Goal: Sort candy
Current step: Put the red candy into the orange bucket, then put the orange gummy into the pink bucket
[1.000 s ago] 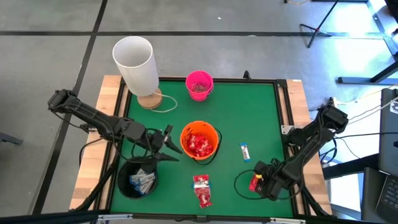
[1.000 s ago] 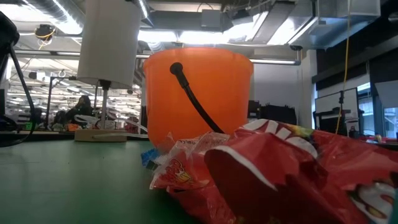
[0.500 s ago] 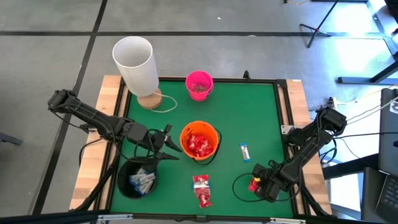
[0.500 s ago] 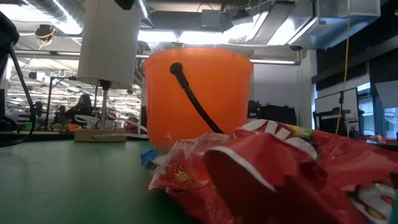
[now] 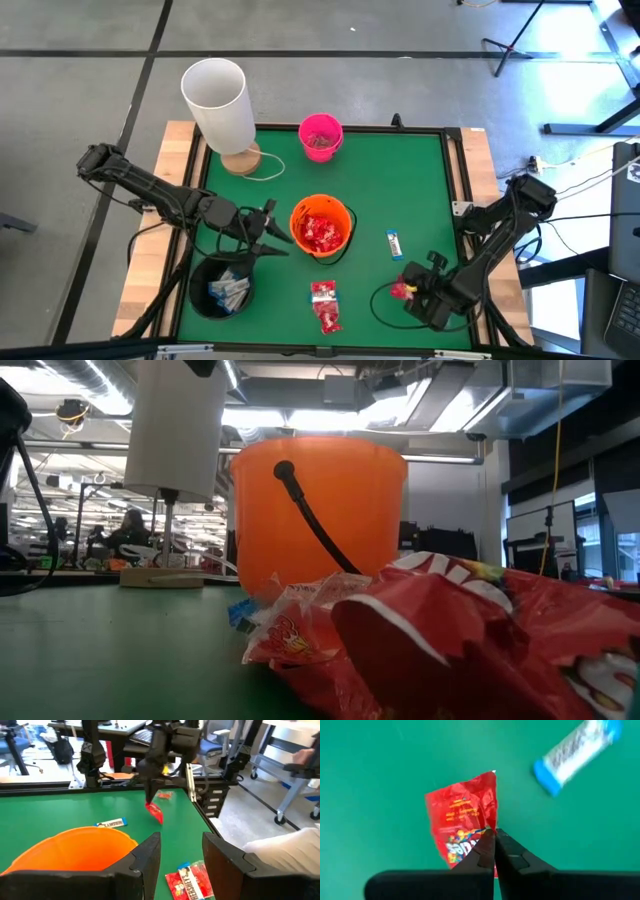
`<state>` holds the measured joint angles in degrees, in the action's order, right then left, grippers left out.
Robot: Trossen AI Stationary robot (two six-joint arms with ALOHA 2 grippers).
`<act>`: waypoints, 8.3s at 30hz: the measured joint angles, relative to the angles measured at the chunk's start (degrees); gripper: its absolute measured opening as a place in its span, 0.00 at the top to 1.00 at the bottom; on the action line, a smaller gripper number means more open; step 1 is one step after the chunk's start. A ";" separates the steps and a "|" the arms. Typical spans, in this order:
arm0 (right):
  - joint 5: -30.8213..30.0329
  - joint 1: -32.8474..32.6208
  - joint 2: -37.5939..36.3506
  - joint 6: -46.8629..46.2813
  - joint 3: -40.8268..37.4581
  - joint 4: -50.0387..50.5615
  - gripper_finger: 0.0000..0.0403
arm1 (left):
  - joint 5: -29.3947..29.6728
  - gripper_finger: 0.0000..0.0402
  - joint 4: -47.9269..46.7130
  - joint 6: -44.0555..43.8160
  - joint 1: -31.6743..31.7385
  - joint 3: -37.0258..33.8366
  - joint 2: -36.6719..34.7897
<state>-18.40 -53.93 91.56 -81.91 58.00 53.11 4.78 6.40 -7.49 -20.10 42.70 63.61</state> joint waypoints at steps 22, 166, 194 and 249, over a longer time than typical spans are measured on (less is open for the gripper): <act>-3.42 16.72 -6.46 48.47 6.07 -31.99 1.00 | 2.44 0.66 0.56 -3.97 0.22 0.00 0.00; 35.68 -5.09 -5.85 -33.83 -10.34 -12.71 0.50 | 5.05 0.66 -3.53 0.57 -1.35 0.00 0.02; 39.12 -1.92 2.94 -29.11 -7.68 -21.81 0.50 | 6.34 0.66 -4.14 0.55 -1.29 0.02 0.02; -29.84 21.11 -15.83 23.39 -4.44 -22.53 0.92 | 6.75 0.66 -4.26 -1.16 -1.29 0.02 0.02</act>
<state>-48.24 -32.82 75.73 -58.53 53.56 30.59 11.53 2.14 -8.64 -21.39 42.72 63.64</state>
